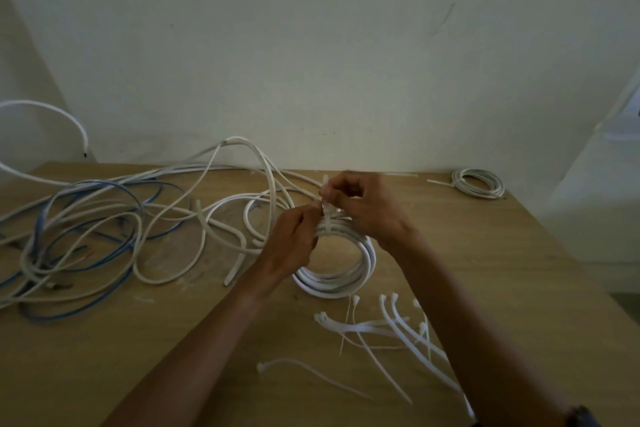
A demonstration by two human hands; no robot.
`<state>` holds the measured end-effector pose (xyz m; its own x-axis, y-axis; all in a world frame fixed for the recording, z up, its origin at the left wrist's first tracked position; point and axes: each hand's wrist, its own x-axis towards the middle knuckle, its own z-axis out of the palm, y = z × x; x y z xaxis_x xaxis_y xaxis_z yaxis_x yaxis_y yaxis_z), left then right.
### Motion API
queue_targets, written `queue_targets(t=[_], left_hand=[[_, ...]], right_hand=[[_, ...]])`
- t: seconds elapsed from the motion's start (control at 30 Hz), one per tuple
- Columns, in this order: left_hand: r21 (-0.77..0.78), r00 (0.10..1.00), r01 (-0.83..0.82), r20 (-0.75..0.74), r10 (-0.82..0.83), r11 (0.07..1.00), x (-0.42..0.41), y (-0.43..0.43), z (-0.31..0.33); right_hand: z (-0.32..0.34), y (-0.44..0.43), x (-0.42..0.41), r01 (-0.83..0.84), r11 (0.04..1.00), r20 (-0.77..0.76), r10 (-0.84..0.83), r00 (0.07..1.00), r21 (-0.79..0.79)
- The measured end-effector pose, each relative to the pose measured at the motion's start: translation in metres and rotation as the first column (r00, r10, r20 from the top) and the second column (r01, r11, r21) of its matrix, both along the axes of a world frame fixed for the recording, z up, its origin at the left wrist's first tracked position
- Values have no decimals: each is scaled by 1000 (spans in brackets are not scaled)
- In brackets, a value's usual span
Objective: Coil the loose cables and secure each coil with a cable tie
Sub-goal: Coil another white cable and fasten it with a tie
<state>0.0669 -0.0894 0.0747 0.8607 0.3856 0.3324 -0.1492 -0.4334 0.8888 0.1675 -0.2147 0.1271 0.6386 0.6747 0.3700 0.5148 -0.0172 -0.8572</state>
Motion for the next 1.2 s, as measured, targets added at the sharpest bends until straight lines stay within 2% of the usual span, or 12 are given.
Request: queue_targets(t=[0.13,0.27,0.33,0.47,0.6,0.67,0.73,0.8,0.87,1.0,1.1,1.2], left_hand=[[-234,993,-87,-96,66,968,7,13,-4],[-377,983,-129,-168,69,917,11,12,-6],[-334,980,-145,-180,88,932,12,11,-5],[-47,989,-85,-128,78,995,2,5,0],[13,992,1,-126,1,1000,-7,-5,7],[66,993,-5,-116,12,998,-8,-7,10],[89,995,-14,-100,22,996,-7,-7,10],[101,995,-13,-93,23,995,-5,-4,7],[114,995,-31,-86,41,993,-2,-2,7],[73,994,-64,-88,71,995,2,4,3],[-82,991,-60,-126,50,995,7,7,-3],[-245,982,-108,-178,64,964,11,1,2]], right_hand=[[3,3,-15,-11,1000,286,11,958,-5],[-1,5,-15,-20,1000,308,15,951,13],[-2,5,-12,-11,1000,294,6,956,16],[-8,7,-5,51,996,181,-63,981,68],[-18,7,0,110,992,4,-111,994,60],[-21,6,-1,121,991,-100,-115,988,57],[-22,7,-2,137,988,-135,-126,983,77],[-19,8,-2,153,984,-73,-147,986,95],[-16,10,-6,165,980,69,-173,982,107],[-8,9,-18,160,982,236,-180,955,105],[-12,8,-7,129,991,274,-132,953,29],[-25,4,-1,140,987,238,-117,964,-83]])
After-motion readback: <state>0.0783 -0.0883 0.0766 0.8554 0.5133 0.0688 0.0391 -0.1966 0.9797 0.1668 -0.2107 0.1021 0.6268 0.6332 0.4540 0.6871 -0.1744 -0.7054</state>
